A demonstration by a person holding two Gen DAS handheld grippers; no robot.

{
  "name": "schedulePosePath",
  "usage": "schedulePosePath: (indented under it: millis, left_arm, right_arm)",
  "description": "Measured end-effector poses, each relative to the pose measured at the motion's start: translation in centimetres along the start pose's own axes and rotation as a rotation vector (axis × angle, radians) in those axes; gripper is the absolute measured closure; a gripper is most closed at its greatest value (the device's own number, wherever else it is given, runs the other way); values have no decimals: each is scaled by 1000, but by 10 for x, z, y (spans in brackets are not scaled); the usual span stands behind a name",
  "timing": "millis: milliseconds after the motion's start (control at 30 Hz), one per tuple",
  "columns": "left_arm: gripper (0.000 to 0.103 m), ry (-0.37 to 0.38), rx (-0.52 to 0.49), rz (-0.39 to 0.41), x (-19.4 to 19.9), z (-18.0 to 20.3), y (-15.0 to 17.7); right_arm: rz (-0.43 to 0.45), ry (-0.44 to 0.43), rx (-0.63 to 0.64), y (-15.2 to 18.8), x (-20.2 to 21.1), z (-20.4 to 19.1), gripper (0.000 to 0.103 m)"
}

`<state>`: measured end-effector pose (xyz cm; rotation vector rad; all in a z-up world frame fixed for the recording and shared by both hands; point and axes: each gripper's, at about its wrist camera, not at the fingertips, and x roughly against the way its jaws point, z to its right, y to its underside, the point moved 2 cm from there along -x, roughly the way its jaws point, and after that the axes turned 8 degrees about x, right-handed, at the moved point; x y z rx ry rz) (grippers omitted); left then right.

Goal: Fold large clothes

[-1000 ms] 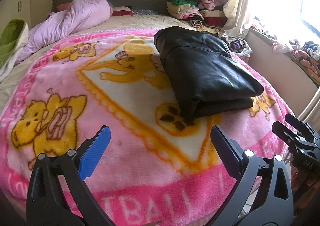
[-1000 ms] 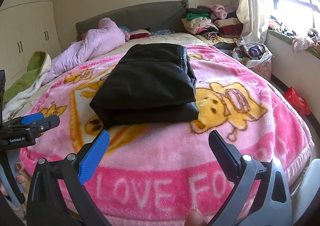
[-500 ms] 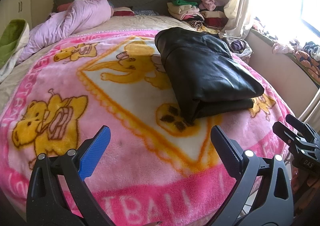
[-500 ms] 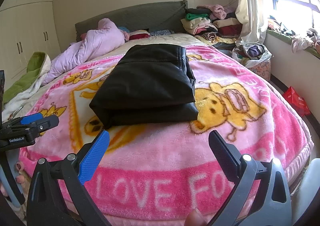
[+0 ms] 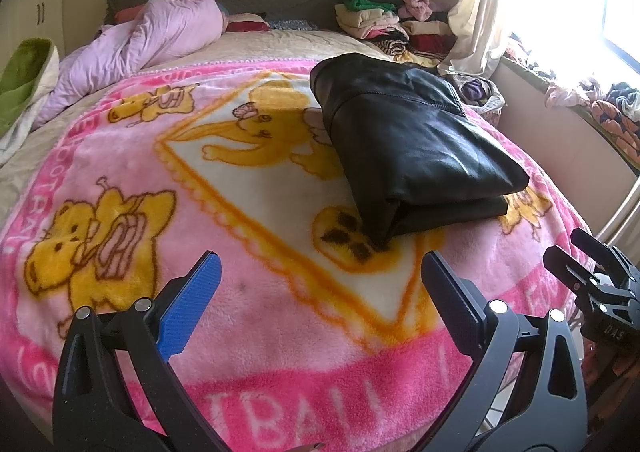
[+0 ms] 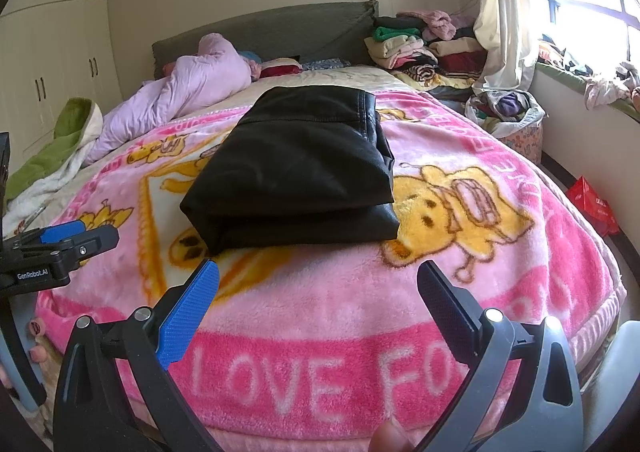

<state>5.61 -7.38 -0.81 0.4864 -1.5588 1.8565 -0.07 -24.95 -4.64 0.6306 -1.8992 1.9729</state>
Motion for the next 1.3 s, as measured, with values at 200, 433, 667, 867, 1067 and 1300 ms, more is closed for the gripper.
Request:
schedulePosePath:
  millis: [200,433,667,867,1067,1300]
  left_arm:
    - [9,1,1,-1,0,-1,0]
    - [9,-10,2,-5,-1,-4,1]
    - [9,-40,34,-31,-10,-14,2]
    - [9,-90,151,-67,-16,-63,-9]
    - [9,-375,302,-62,-6,-233,-62]
    - [9,-768,456,-91,-2,-447,-94]
  right_arm:
    - [0,-1,2,1,-1,1,4]
    - [-4,-1,0,3,-2,1,4]
    - [-10,38,-69,9,-1,15,4]
    - [-29,272,-227,29,27,109,4]
    - [-130,760,-513,102,85,297,4]
    - [-349,1021,-936,216,131,479,4]
